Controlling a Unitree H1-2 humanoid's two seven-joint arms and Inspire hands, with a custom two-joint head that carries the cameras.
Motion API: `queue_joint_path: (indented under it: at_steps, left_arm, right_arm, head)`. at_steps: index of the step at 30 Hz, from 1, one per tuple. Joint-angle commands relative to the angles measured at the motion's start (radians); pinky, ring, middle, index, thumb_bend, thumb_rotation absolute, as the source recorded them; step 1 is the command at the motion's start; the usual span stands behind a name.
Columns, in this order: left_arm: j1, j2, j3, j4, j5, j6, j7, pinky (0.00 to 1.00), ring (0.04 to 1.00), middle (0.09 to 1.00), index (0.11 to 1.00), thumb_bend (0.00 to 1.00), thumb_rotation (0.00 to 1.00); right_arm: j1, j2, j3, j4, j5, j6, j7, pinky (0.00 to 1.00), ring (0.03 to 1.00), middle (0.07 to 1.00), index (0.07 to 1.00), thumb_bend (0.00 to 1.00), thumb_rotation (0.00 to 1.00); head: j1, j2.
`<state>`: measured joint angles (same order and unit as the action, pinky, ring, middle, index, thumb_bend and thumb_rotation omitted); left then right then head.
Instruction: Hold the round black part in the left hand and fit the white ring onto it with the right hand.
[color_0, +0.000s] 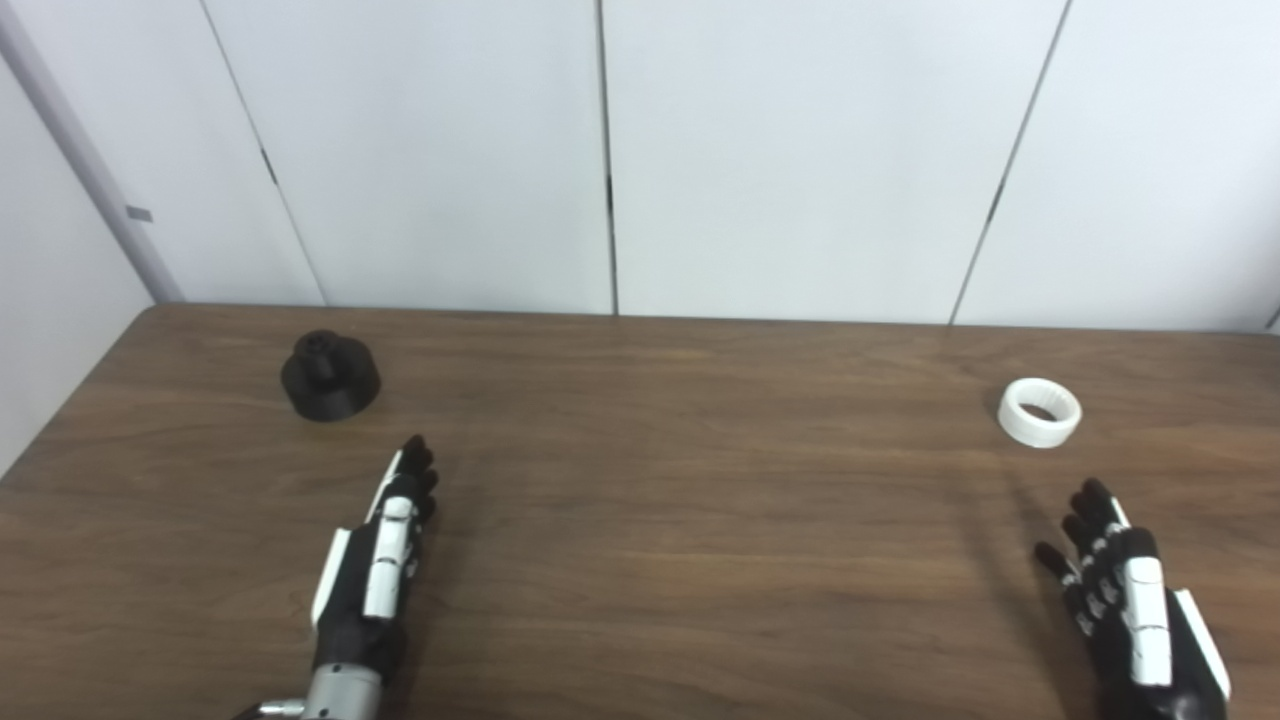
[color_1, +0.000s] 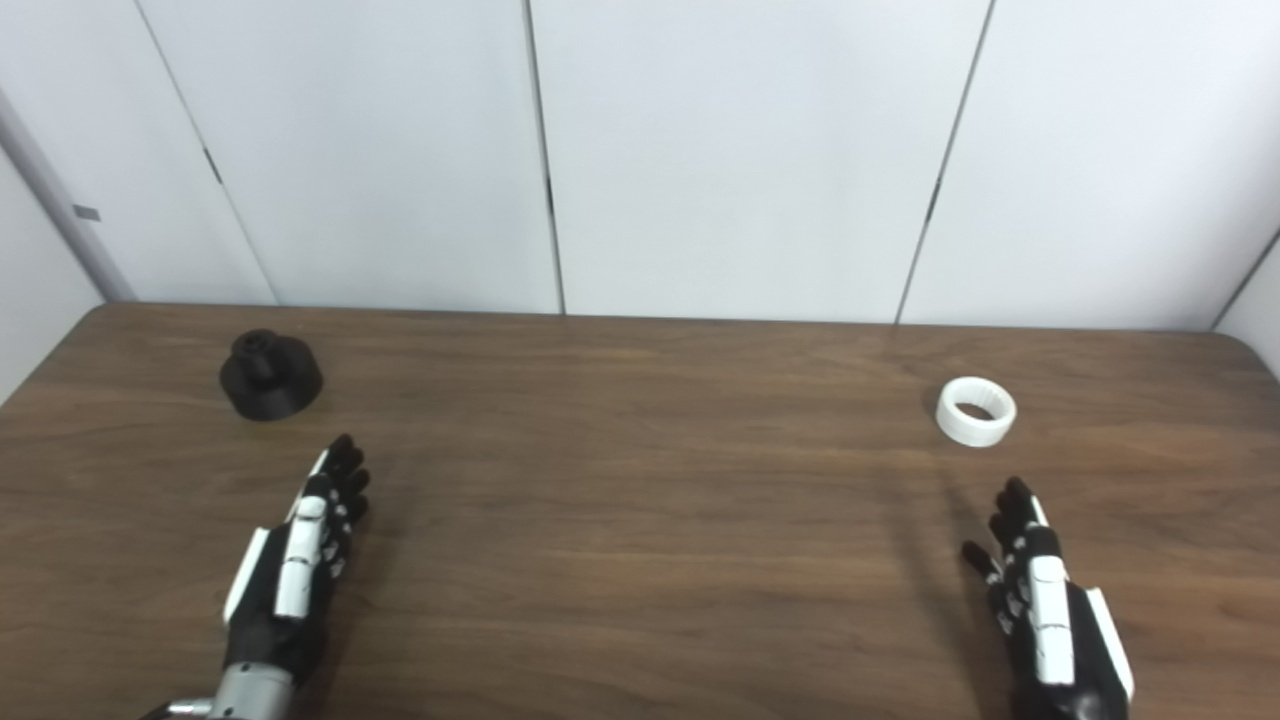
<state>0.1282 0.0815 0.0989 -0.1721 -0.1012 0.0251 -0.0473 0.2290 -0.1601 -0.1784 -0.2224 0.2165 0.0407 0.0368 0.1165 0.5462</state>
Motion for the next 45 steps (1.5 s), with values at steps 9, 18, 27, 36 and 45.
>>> queue_joint_path:
  at_steps: [9,18,27,36,45]
  left_arm:
    - [-0.007,-0.018,-0.030,0.029,0.051,-0.074,0.018,1.00,0.985,0.993,0.991,0.44,1.00]
    - [-0.004,-0.025,-0.051,0.065,0.102,-0.117,0.043,0.99,0.978,0.982,0.983,0.44,1.00]
    - [-0.005,-0.047,-0.065,0.074,0.131,-0.115,0.062,0.99,0.966,0.971,0.978,0.46,1.00]
    - [-0.008,-0.068,-0.078,0.071,0.158,-0.095,0.077,0.99,0.976,0.978,0.982,0.51,0.97]
    - [-0.011,-0.074,-0.087,0.045,0.166,-0.074,0.079,1.00,0.991,0.988,0.988,0.50,1.00]
  right_arm:
    - [-0.011,-0.029,-0.023,0.065,0.032,-0.037,0.042,1.00,1.000,1.000,1.000,0.60,1.00]
    - [-0.023,-0.043,-0.029,0.124,0.058,-0.094,0.080,1.00,1.000,1.000,1.000,0.61,1.00]
    - [-0.015,-0.041,-0.052,0.109,0.022,-0.061,0.055,1.00,1.000,1.000,1.000,0.52,1.00]
    - [-0.016,-0.057,-0.068,0.115,0.018,-0.060,0.056,1.00,1.000,1.000,1.000,0.55,1.00]
    - [-0.017,-0.061,-0.081,0.101,0.034,-0.046,0.060,1.00,1.000,1.000,1.000,0.54,1.00]
  head:
    - [0.070,-0.074]
    - [0.116,-0.113]
    - [0.184,-0.123]
    - [0.237,-0.119]
    - [0.250,-0.051]
